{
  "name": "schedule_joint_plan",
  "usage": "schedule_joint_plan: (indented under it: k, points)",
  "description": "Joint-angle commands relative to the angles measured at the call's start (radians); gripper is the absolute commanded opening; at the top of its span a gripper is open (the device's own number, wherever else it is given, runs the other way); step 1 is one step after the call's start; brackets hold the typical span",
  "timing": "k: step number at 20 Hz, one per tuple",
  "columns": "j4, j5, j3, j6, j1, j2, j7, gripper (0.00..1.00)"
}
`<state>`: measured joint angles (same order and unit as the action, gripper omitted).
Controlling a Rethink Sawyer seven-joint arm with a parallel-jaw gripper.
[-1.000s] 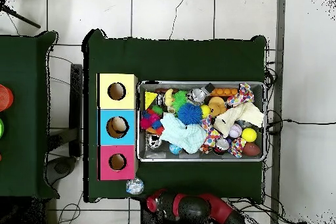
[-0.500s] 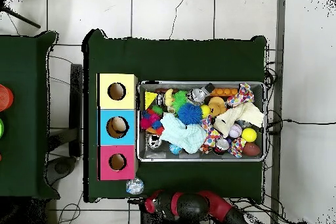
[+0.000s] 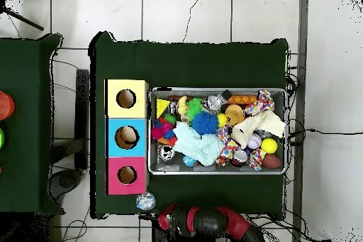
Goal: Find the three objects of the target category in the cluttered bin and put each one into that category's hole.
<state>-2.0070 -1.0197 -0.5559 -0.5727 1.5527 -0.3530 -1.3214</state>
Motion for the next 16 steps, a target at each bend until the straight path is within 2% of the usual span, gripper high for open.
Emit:
schedule_joint_plan:
  k: [1, 5, 11, 16]
  points:
    - [0.282, -0.042, -0.048, -0.017, 0.002, -0.020, 0.383, 1.00]
    - [0.290, -0.024, -0.041, -0.017, -0.009, -0.017, 0.377, 1.00]
    - [0.258, -0.049, -0.044, 0.019, -0.041, 0.045, 0.312, 1.00]
    - [0.244, -0.053, -0.054, 0.014, -0.077, 0.095, 0.295, 1.00]
